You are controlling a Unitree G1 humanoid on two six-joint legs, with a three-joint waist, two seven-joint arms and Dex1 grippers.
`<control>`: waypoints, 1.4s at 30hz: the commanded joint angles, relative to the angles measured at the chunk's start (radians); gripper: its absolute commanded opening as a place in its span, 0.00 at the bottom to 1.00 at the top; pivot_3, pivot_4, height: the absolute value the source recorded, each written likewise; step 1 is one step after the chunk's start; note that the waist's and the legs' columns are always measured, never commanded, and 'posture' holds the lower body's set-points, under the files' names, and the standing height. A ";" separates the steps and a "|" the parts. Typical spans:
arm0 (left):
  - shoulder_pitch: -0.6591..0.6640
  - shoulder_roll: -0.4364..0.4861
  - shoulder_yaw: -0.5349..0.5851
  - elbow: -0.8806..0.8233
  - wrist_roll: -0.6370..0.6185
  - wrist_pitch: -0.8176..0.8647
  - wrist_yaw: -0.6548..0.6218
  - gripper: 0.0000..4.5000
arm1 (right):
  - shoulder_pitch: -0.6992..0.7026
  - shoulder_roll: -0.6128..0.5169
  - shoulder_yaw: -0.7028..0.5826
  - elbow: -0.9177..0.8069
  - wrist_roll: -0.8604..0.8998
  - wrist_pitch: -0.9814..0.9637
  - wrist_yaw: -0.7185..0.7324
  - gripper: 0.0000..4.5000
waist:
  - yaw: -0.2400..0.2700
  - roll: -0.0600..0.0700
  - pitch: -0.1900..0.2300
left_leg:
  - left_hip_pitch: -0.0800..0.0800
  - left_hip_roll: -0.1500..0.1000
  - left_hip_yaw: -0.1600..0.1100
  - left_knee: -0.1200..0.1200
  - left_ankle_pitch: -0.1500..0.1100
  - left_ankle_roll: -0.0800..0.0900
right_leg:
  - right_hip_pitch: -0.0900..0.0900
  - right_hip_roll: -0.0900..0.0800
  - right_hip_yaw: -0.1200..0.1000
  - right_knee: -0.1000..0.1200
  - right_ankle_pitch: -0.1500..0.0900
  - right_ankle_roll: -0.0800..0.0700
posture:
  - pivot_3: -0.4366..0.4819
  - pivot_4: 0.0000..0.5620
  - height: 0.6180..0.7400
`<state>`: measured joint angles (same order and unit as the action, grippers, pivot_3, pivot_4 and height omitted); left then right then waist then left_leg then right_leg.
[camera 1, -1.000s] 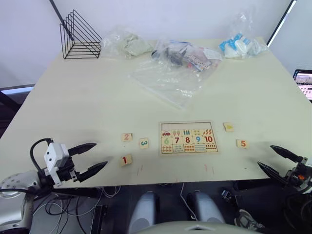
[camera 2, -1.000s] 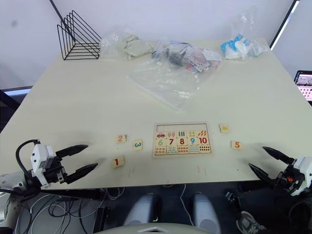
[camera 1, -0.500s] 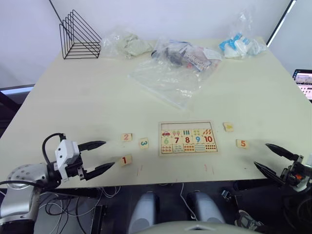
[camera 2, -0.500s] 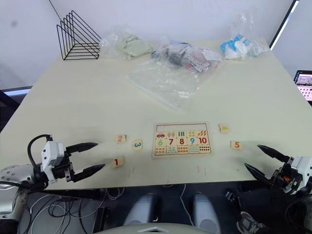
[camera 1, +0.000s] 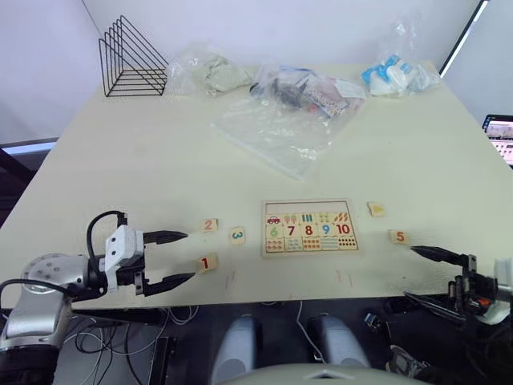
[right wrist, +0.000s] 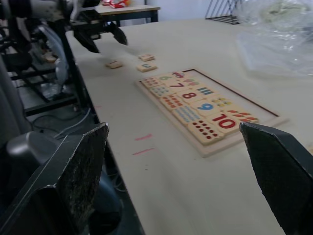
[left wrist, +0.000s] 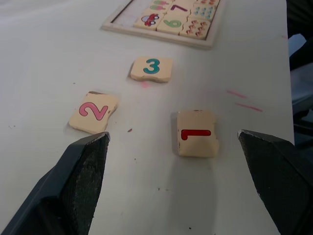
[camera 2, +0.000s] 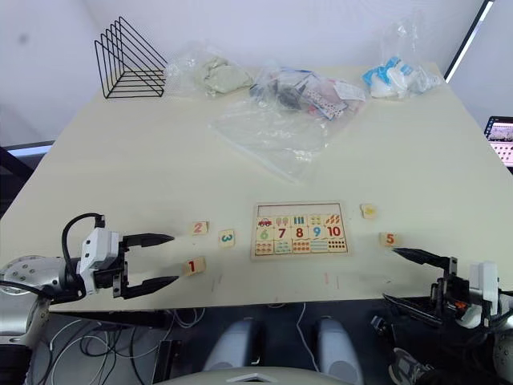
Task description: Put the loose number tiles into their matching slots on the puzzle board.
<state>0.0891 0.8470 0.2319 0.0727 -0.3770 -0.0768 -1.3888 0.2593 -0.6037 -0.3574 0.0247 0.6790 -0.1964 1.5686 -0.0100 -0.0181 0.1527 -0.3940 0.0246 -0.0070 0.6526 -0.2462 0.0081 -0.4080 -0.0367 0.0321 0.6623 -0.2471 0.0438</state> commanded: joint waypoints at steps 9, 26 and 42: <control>-0.006 0.015 -0.068 -0.033 0.064 -0.016 0.032 0.99 | -0.041 -0.004 -0.006 0.022 0.006 -0.009 0.016 1.00 | -0.001 0.000 0.000 | 0.000 0.000 0.000 0.000 0.000 0.000 | 0.000 0.000 0.000 0.000 0.000 0.000 | 0.48 0.27 1.00; -0.026 -0.010 -0.131 0.007 0.075 -0.043 0.058 0.99 | -0.040 0.007 -0.008 0.009 0.000 -0.016 -0.014 1.00 | 0.000 0.000 0.000 | 0.000 0.000 0.000 0.000 0.000 0.000 | 0.000 0.000 0.000 0.000 0.000 0.000 | 0.48 0.27 1.00; -0.038 0.000 -0.132 0.041 0.063 -0.075 0.036 0.20 | -0.023 0.018 -0.014 0.009 0.003 -0.031 -0.029 1.00 | 0.000 0.000 0.000 | 0.000 0.000 0.000 0.000 0.000 0.000 | 0.000 0.000 0.000 0.000 0.000 0.000 | 0.48 0.27 1.00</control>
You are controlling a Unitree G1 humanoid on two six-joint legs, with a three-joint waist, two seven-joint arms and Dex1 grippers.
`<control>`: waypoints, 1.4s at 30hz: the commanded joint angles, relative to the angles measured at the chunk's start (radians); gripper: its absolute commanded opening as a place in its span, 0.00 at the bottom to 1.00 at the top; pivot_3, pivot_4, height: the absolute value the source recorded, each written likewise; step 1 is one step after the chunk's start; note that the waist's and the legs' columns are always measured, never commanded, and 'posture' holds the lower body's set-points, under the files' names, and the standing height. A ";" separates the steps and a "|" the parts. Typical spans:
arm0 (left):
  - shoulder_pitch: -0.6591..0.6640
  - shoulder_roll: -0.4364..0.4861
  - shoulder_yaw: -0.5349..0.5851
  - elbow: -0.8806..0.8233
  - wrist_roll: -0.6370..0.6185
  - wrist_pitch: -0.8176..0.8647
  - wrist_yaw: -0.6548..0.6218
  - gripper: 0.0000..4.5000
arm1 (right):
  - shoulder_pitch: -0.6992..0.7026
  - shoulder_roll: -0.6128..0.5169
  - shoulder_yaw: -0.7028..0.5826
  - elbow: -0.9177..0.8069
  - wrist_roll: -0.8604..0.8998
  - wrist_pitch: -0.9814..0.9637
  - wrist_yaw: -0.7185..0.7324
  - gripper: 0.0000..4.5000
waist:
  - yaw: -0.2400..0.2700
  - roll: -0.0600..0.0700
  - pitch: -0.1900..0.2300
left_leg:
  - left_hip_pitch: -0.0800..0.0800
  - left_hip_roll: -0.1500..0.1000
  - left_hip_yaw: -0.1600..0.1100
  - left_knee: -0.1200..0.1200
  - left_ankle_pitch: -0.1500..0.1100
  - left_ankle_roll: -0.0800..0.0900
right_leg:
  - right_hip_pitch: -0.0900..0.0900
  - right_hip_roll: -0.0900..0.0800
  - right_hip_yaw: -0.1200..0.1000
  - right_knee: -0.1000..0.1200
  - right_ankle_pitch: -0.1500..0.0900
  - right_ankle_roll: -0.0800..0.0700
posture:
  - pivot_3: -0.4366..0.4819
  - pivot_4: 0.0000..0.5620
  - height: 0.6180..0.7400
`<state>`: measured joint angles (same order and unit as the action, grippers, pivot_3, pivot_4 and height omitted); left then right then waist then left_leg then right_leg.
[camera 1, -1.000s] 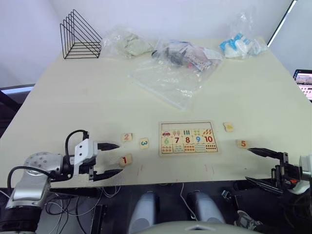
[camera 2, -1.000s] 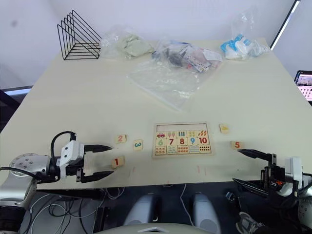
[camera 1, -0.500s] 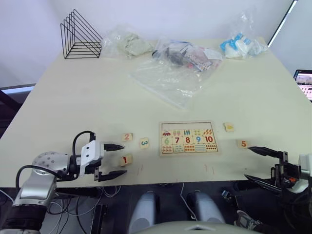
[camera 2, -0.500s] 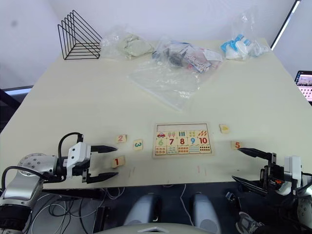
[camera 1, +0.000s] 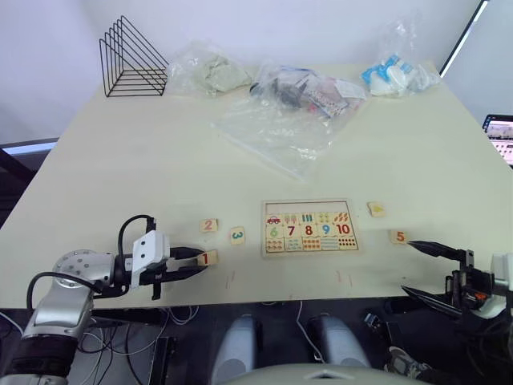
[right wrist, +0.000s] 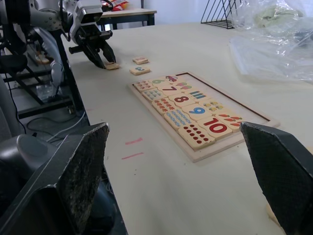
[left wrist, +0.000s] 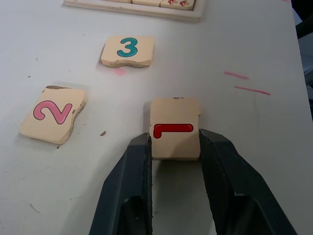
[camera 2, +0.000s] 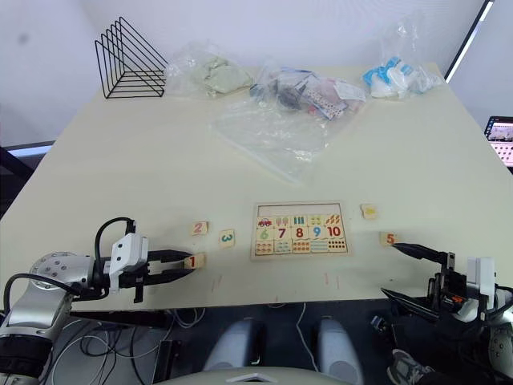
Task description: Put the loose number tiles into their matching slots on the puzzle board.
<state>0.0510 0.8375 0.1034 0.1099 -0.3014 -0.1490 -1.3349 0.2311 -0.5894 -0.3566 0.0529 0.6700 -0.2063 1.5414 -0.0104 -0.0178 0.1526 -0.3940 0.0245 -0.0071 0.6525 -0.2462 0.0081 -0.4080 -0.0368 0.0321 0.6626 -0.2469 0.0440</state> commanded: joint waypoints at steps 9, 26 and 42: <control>-0.098 0.074 0.001 -0.040 -0.061 0.092 -0.090 0.20 | 0.029 0.041 -0.028 -0.029 0.016 -0.045 -0.043 1.00 | 0.002 0.000 0.000 | 0.000 0.000 0.000 0.000 0.000 0.000 | 0.000 0.000 -0.001 0.000 0.000 0.000 | 0.48 0.27 1.00; -0.565 0.056 -0.214 -0.083 0.002 0.407 -0.099 0.20 | 0.157 0.137 -0.064 -0.106 0.019 -0.106 -0.196 1.00 | 0.000 0.000 0.001 | -0.001 0.000 -0.002 0.001 0.000 0.000 | 0.000 0.001 -0.001 0.000 0.000 0.000 | 0.48 0.27 1.00; -0.855 -0.135 -0.465 0.085 0.243 0.458 -0.040 0.20 | 0.195 0.144 -0.060 -0.145 0.010 -0.125 -0.240 1.00 | 0.000 0.000 0.001 | -0.003 -0.002 -0.003 0.002 0.000 0.000 | 0.000 0.004 0.004 0.000 0.000 0.001 | 0.48 0.27 1.00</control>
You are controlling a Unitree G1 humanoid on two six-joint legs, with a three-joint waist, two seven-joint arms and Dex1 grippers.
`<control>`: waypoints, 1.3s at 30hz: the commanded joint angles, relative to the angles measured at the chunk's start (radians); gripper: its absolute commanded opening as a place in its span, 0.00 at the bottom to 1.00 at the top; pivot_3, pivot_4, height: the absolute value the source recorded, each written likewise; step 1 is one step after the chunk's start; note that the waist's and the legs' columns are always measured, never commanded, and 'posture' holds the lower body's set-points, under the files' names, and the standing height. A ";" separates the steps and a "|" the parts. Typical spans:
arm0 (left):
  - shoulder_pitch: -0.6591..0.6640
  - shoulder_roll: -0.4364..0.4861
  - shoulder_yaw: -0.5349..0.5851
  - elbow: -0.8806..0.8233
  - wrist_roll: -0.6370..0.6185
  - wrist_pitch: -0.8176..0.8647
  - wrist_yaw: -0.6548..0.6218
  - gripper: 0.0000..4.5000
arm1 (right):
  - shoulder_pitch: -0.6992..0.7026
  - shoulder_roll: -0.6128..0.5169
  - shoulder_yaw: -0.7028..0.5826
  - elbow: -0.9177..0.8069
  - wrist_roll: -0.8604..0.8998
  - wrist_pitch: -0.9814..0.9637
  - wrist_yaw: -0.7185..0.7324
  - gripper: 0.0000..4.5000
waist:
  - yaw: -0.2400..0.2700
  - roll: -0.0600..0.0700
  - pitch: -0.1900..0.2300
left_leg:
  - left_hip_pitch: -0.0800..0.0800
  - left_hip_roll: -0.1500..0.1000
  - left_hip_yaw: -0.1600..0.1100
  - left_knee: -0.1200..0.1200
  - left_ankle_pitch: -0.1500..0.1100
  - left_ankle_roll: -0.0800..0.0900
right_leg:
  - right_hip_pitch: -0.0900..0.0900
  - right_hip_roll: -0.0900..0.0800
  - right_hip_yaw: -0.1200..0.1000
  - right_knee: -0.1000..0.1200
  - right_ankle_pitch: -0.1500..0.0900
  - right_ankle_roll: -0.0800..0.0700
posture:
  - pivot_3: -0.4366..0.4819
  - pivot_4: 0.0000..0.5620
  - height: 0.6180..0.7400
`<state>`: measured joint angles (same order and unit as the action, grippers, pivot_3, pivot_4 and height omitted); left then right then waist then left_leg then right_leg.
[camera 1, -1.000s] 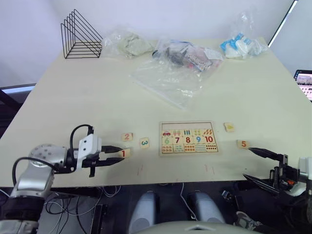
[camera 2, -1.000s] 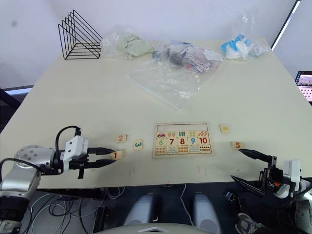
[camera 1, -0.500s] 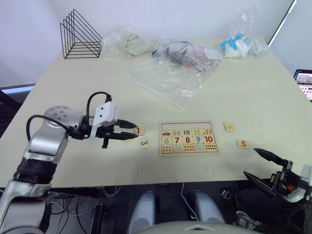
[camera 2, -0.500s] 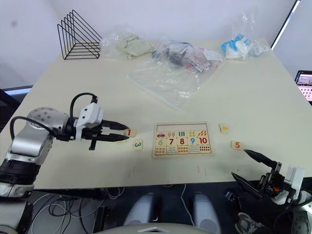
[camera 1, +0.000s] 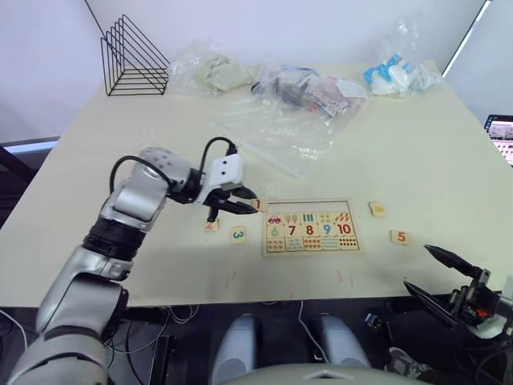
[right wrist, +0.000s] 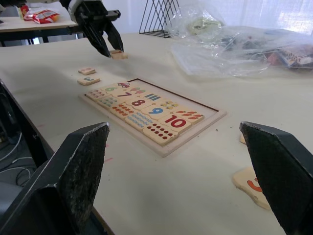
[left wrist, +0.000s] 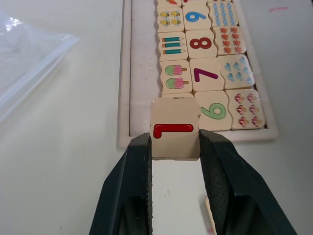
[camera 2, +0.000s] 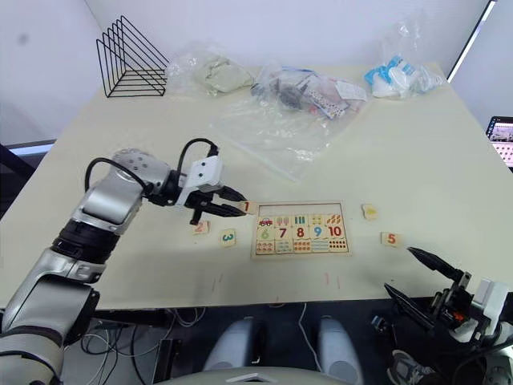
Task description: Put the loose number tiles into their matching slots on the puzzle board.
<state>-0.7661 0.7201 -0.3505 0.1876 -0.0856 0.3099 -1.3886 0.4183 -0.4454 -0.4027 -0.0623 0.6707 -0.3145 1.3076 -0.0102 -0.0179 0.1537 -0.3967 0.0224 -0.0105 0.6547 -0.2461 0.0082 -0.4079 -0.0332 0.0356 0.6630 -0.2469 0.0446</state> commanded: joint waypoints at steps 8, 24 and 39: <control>-0.085 -0.091 -0.073 0.047 0.119 0.007 0.055 0.20 | 0.015 0.003 -0.001 -0.045 0.003 -0.022 -0.019 1.00 | -0.001 0.000 0.000 | 0.000 0.000 0.000 0.000 0.000 0.000 | 0.000 0.000 0.000 0.000 0.000 0.000 | 0.48 0.27 1.00; -0.094 -0.141 -0.113 0.076 0.201 0.038 0.088 0.20 | 0.019 -0.001 0.003 -0.068 -0.002 -0.020 -0.040 1.00 | -0.001 0.000 0.000 | 0.000 0.000 0.000 0.000 0.000 0.000 | 0.000 0.000 0.001 0.000 0.000 0.000 | 0.48 0.27 1.00; -0.102 -0.161 -0.119 0.100 0.221 0.024 0.085 0.20 | 0.020 -0.002 0.006 -0.061 -0.006 -0.026 -0.044 1.00 | -0.001 0.000 0.000 | 0.000 0.000 0.000 0.000 0.000 0.000 | 0.000 0.000 0.001 0.000 0.000 0.000 | 0.48 0.27 1.00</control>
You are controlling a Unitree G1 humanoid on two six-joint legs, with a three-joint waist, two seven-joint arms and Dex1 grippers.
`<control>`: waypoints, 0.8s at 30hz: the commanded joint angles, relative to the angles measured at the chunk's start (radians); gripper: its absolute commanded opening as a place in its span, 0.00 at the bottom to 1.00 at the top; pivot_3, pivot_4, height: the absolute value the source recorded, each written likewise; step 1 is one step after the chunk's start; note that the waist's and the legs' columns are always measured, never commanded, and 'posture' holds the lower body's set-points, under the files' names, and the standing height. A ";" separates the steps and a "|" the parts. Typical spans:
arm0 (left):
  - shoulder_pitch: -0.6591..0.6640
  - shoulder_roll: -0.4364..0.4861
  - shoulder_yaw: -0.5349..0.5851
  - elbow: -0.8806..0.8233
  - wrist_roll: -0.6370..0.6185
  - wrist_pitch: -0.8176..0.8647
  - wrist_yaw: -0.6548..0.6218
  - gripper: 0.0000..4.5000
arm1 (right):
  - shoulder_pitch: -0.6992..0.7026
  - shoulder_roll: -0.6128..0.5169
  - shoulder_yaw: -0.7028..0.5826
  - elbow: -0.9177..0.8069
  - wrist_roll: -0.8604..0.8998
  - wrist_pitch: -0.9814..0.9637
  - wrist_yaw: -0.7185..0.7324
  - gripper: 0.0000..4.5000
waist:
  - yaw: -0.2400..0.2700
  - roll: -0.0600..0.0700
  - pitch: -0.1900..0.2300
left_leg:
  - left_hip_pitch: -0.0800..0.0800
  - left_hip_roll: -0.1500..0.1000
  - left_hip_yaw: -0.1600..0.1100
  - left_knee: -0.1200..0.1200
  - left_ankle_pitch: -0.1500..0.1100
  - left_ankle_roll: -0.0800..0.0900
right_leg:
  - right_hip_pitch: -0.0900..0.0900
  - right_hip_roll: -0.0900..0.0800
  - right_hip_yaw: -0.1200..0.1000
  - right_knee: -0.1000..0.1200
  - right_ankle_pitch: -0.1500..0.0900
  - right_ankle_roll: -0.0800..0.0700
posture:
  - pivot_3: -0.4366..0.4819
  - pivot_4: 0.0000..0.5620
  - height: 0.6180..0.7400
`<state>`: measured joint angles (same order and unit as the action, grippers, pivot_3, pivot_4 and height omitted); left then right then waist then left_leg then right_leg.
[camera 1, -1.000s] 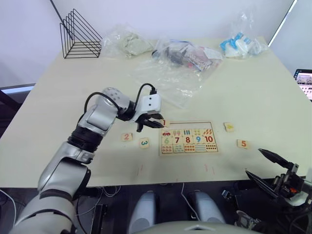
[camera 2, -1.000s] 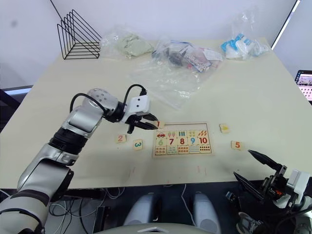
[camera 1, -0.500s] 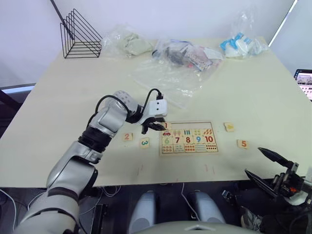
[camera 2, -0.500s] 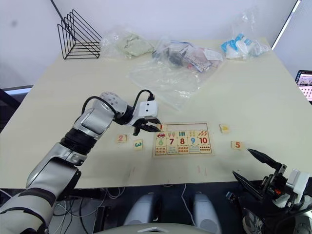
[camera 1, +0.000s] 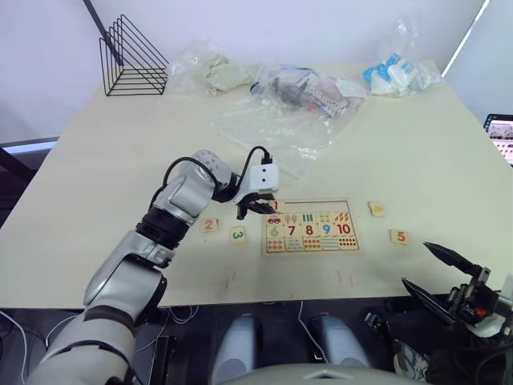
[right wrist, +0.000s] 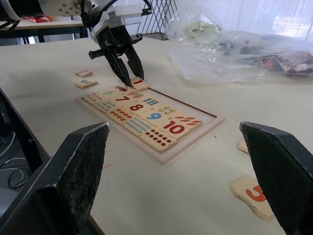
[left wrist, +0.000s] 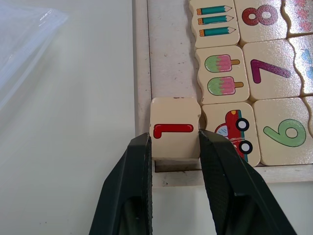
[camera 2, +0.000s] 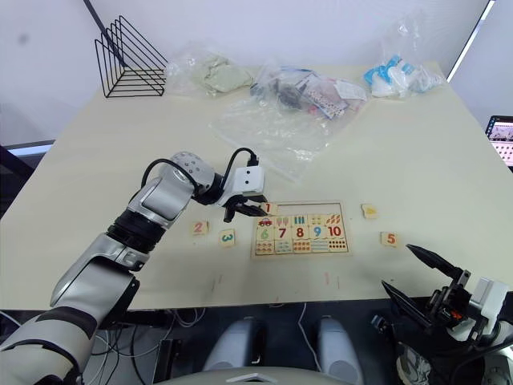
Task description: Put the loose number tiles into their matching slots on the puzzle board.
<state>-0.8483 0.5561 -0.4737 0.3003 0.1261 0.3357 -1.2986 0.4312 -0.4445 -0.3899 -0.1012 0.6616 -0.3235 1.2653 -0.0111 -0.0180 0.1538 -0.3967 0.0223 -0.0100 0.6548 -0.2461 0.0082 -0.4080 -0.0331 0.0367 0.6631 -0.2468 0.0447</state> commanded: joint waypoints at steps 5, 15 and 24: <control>-0.018 0.008 0.005 -0.025 0.009 0.008 -0.013 0.20 | 0.007 -0.003 -0.007 -0.021 0.002 -0.018 -0.003 1.00 | 0.000 0.000 0.000 | 0.000 0.000 0.000 0.000 0.000 0.000 | 0.000 0.000 0.000 0.000 0.000 0.000 | 0.48 0.27 1.00; 0.000 0.017 0.004 -0.050 0.010 0.026 -0.022 0.20 | -0.003 -0.006 -0.001 -0.023 -0.004 -0.013 -0.013 1.00 | 0.000 0.000 0.000 | 0.000 0.000 0.000 0.000 0.000 0.000 | 0.000 0.000 0.000 0.000 0.000 0.000 | 0.48 0.27 1.00; -0.004 0.014 0.004 -0.035 0.012 0.002 -0.022 0.73 | -0.005 -0.005 0.001 -0.025 -0.011 -0.011 -0.018 1.00 | 0.000 0.000 0.000 | 0.000 0.000 0.000 0.000 0.000 0.000 | 0.000 0.000 0.000 0.000 0.000 0.000 | 0.48 0.27 1.00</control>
<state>-0.8472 0.5637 -0.4737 0.2828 0.1354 0.3551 -1.3134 0.4244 -0.4447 -0.3876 -0.1013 0.6442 -0.3271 1.2522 -0.0110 -0.0180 0.1538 -0.3967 0.0223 -0.0100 0.6548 -0.2461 0.0082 -0.4080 -0.0330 0.0367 0.6633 -0.2468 0.0447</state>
